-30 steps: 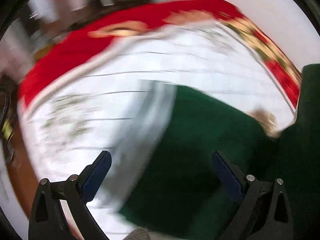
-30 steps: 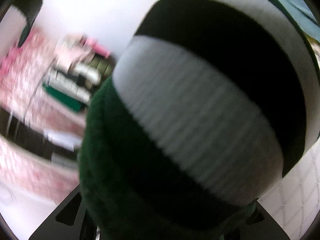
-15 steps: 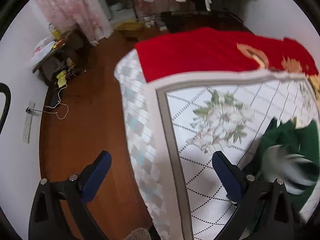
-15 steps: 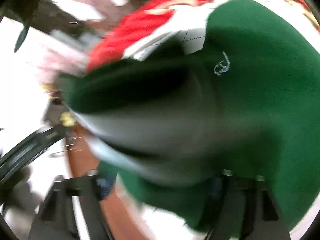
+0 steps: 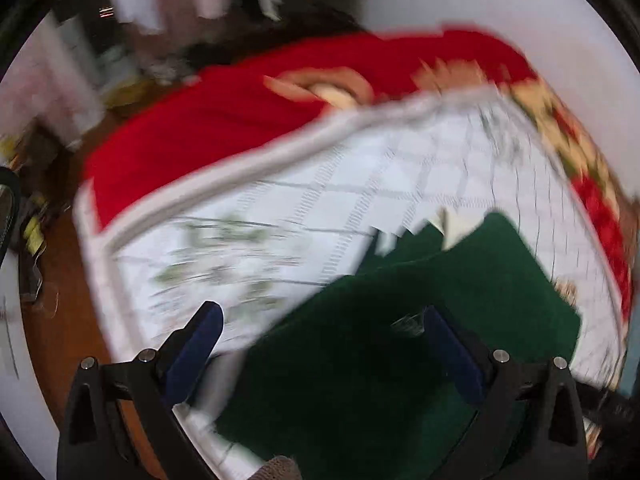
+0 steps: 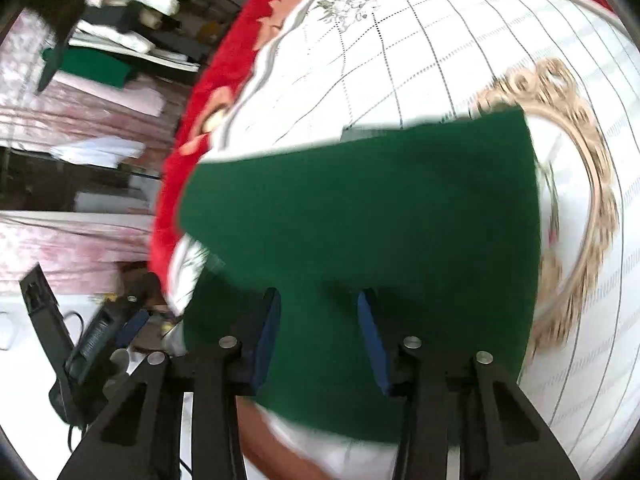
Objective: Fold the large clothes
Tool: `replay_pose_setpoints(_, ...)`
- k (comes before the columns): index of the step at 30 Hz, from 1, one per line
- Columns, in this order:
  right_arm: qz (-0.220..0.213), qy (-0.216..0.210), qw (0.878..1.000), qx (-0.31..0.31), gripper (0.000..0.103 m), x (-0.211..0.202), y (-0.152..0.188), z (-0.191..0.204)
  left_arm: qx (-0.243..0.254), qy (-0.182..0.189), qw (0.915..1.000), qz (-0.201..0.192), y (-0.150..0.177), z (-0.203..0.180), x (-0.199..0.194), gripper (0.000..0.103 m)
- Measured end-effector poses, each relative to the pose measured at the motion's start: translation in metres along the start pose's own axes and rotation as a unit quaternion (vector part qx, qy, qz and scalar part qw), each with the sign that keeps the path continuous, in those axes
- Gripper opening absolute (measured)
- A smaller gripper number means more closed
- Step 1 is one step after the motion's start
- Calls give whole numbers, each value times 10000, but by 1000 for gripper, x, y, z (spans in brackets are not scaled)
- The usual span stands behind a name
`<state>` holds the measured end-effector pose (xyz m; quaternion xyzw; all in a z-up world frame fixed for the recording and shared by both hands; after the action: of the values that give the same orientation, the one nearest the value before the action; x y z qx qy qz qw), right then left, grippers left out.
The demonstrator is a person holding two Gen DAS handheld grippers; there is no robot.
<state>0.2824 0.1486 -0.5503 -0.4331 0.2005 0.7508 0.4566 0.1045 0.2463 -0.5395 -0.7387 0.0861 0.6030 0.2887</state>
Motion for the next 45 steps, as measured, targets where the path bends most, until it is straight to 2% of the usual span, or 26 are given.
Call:
replay_pose_setpoints(2, 206, 191, 9996, -64, 39, 32, -12, -8, 270, -287, 9991, 143, -7, -13, 34, 103)
replay_pose_setpoints(4, 474, 585, 9972, -28, 34, 73, -20, -3, 397, -357, 9976, 450, -10, -17, 69, 103)
replay_pose_setpoints(7, 849, 977, 9915, 137, 30, 112, -33, -18, 313, -195, 9960, 819, -14, -12, 106, 103)
replay_pose_setpoints(10, 1098, 1108, 9877, 56, 32, 113, -30, 0, -36, -15, 9951, 987, -22, 1, 96, 103)
replay_pose_setpoints(11, 1139, 1001, 9884, 16, 33, 107, -31, 7, -117, 19, 9957, 917, -24, 5, 84, 103)
replay_pose_setpoints(13, 963, 466, 9942, -77, 35, 85, -34, 16, -288, 91, 9971, 693, -25, 18, 55, 103)
replay_pose_setpoints(14, 796, 249, 9965, -71, 52, 66, -31, 12, -383, 131, 9974, 594, -23, 25, 41, 103)
replay_pose_setpoints(15, 597, 103, 9982, -26, 80, 47, -28, 4, -450, 133, 9975, 519, -19, 30, 31, 103)
replay_pose_setpoints(16, 283, 36, 9996, 87, 89, 25, -23, -7, -474, 72, 9979, 447, -13, 36, 23, 103)
replay_pose_setpoints(17, 13, 92, 9998, 199, 93, 6, -17, -23, -453, -3, 9981, 415, -7, 37, 22, 103)
replay_pose_setpoints(19, -219, 320, 9979, 513, 93, -15, 0, -62, -326, -224, 9983, 425, 8, 39, 33, 103)
replay_pose_setpoints(20, -167, 351, 9968, 695, 93, -16, 9, -84, -255, -362, 9978, 502, 14, 38, 45, 103)
replay_pose_setpoints(22, 20, 122, 9928, 1187, 93, -3, 28, -127, -109, -561, 9970, 519, 21, 33, 65, 103)
replay_pose_setpoints(23, 101, -254, 9892, 1440, 93, 9, 37, -145, -63, -594, 9970, 485, 21, 31, 70, 103)
replay_pose_setpoints(24, 96, -861, 9830, 1621, 93, 20, 43, -157, -13, -596, 9972, 450, 20, 29, 74, 103)
replay_pose_setpoints(26, 37, -1616, 9715, 1734, 93, 41, 48, -163, 42, -535, 9976, 427, 16, 28, 77, 103)
replay_pose_setpoints(28, -119, -1845, 9685, 1665, 89, 56, 46, -162, 74, -536, 9976, 427, 11, 26, 80, 103)
replay_pose_setpoints(30, -275, -1850, 9672, 1720, 69, 52, 47, -162, 171, -624, 9972, 382, 7, 23, 78, 103)
replay_pose_setpoints(33, -563, -1894, 9541, 2250, 50, 41, 64, -158, 262, -550, 9972, 432, 7, 12, 68, 103)
replay_pose_setpoints(36, -837, -1611, 9363, 3008, 49, 7, 117, -177, 461, -336, 9976, 387, 19, -11, 44, 103)
replay_pose_setpoints(37, -824, -1493, 9265, 3355, 50, -6, 146, -185, 524, -278, 9975, 372, 25, -17, 36, 103)
replay_pose_setpoints(38, -740, -1343, 9235, 3516, 55, -14, 166, -191, 598, -199, 9974, 343, 33, -25, 27, 103)
replay_pose_setpoints(39, -596, -1108, 9265, 3547, 63, -23, 180, -194, 681, -157, 9970, 335, 40, -31, 20, 103)
replay_pose_setpoints(41, -293, -216, 9458, 3227, 68, -49, 202, -199, 762, -118, 9965, 325, 50, -37, 10, 103)
replay_pose_setpoints(43, -538, 604, 9593, 2705, 74, -82, 202, -195, 734, -137, 9966, 340, 55, -38, 4, 103)
replay_pose_setpoints(45, -784, 974, 9671, 2215, 76, -111, 187, -183, 623, -254, 9974, 269, 61, -29, -3, 103)
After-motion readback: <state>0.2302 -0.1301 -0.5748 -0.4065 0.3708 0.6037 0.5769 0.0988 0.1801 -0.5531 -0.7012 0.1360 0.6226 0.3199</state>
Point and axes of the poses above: each gripper's, at about its wrist camera, not at the fingertips, and x roughly the way its jaws point, z to its left, y to its underside, the point moved 3 cm from there along x, roughly the way its jaws point, and after that the axes turned 5 degrees about -x, right-handed, at the moved point
